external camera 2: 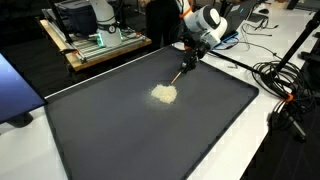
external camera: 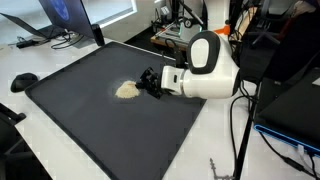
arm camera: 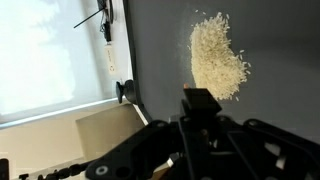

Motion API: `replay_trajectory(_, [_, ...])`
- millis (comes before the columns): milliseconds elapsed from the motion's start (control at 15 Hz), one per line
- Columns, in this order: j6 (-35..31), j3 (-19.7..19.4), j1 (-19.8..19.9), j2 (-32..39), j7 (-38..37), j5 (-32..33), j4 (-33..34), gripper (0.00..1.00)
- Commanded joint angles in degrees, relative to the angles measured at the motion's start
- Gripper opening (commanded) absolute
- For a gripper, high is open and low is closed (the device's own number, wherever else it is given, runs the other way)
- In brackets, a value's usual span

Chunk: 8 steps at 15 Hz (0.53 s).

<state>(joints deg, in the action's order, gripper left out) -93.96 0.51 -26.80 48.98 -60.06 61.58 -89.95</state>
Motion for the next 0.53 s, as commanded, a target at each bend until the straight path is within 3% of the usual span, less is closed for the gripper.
replay_trajectory(0, [-1.39, 2.38, 3.68, -1.03, 2.50, 0.43, 0.87, 0.03])
replay_trajectory(467, [-13.54, 5.35, 11.11, -11.02, 8.34, -3.06, -6.54, 0.03])
